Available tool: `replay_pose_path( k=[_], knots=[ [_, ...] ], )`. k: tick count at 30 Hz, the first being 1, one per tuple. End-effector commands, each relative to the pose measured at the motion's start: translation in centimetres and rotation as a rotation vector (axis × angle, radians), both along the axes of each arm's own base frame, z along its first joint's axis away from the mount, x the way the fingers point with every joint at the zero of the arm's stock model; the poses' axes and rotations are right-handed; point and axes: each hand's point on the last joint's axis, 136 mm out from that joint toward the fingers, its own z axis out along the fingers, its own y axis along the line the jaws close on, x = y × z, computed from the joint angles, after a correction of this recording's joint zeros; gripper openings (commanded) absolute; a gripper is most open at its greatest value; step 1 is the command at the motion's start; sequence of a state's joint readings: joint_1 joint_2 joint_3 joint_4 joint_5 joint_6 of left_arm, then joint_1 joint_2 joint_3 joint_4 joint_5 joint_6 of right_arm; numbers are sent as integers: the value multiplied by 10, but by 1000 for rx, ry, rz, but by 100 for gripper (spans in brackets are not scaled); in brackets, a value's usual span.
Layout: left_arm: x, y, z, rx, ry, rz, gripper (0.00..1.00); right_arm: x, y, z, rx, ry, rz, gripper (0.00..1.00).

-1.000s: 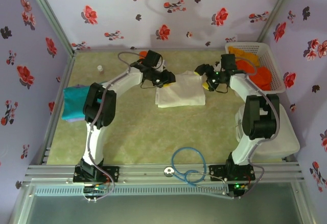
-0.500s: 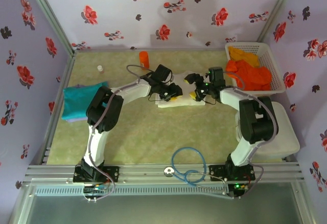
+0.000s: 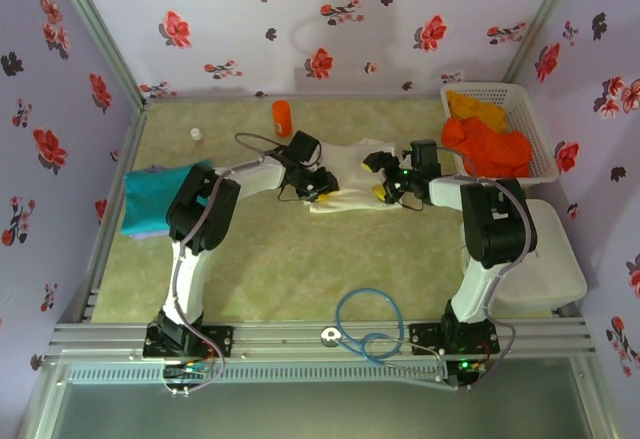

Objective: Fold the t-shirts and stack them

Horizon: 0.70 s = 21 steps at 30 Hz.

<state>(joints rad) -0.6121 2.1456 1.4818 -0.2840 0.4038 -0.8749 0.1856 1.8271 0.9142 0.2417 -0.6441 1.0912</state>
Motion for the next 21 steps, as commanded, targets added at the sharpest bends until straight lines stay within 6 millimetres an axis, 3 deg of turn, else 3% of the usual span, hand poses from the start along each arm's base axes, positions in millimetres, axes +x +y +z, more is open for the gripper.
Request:
replay_pose_path(
  k=[1, 3, 7, 10, 14, 16, 21],
  knots=[
    [-12, 53, -37, 181, 81, 31, 31, -1, -23, -11, -77, 13, -31, 84],
    [-6, 60, -23, 173, 59, 41, 31, 4, -26, 3, -92, -9, -21, 84],
    [19, 63, 33, 163, -91, 23, 36, 14, -30, 32, -141, -50, 2, 84],
    [36, 61, 59, 161, -137, -19, 42, 20, -30, 48, -138, -74, 5, 84],
    [48, 70, 63, 224, -144, -118, 52, 20, -31, 63, -145, -96, 16, 84],
    [50, 67, 64, 219, -184, -189, 67, 17, -33, 65, -152, -95, 24, 84],
    [49, 70, 53, 237, -218, -269, 70, 11, -41, 59, -146, -70, 14, 84]
  ],
)
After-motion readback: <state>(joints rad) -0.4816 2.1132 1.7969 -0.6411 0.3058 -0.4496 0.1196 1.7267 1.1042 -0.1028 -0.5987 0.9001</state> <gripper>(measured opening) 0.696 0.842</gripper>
